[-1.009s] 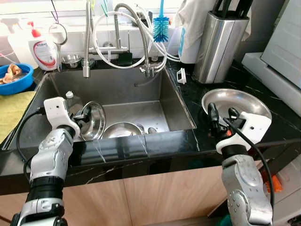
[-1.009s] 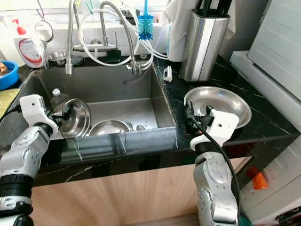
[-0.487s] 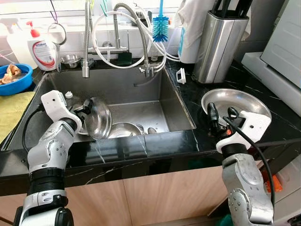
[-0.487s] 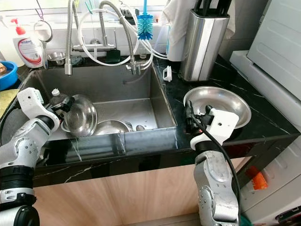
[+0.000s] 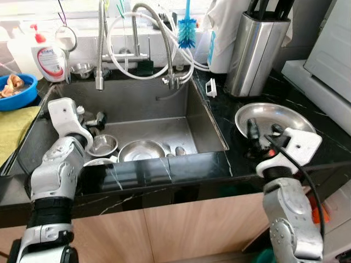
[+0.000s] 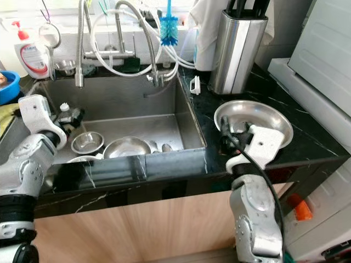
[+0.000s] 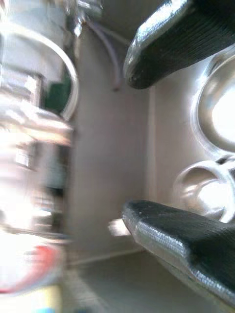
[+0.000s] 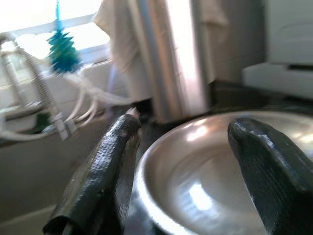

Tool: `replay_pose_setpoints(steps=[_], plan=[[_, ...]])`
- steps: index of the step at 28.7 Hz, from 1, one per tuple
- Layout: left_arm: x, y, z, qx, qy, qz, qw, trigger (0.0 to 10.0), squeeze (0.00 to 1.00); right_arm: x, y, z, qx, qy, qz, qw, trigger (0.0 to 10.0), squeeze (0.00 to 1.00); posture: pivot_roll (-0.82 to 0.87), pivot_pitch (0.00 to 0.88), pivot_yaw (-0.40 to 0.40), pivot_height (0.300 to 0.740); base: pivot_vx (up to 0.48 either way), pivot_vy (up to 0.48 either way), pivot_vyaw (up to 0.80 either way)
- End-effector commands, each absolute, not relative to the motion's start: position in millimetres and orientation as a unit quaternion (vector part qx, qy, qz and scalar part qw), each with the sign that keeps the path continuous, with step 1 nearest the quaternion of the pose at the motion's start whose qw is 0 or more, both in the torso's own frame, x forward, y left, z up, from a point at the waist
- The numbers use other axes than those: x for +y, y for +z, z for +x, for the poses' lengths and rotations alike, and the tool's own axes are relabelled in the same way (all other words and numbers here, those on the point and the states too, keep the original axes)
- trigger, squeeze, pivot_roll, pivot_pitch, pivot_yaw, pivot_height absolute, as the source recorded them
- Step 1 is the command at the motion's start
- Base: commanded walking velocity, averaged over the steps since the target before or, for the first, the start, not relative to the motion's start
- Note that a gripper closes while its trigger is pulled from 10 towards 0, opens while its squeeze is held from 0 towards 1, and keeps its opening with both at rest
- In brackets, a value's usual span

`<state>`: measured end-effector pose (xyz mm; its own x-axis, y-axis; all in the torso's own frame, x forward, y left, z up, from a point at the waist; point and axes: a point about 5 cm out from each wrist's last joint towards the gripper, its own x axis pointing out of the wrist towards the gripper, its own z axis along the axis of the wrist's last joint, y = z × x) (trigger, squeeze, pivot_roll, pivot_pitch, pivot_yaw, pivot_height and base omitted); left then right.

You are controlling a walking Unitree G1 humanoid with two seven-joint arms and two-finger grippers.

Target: Kitchen organization

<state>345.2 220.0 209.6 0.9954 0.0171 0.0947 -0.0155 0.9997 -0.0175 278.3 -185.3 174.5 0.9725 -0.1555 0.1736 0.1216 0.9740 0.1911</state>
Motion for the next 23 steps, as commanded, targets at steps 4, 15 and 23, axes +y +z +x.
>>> replay_pose_setpoints(steps=[4,15,23], plan=[[210.4,213.5,342.3,-0.076,-0.021,0.035,0.996,10.0,0.00,-200.9,201.4,275.6,-0.127,-0.137,0.086,0.979,10.0,0.00,0.05,0.006,0.000,0.740,0.000,0.000,0.00],[211.3,204.8,339.9,-0.081,-0.029,0.057,0.995,10.0,0.00,-264.6,201.5,269.8,-0.057,-0.319,0.161,0.932,10.0,0.00,0.05,0.000,-0.002,0.740,0.000,0.000,0.00],[206.9,202.3,338.6,-0.084,-0.039,0.059,0.994,10.0,0.00,-289.6,193.0,276.3,0.009,-0.340,0.172,0.925,10.0,0.00,0.04,0.000,-0.006,0.740,0.000,0.000,0.00]])
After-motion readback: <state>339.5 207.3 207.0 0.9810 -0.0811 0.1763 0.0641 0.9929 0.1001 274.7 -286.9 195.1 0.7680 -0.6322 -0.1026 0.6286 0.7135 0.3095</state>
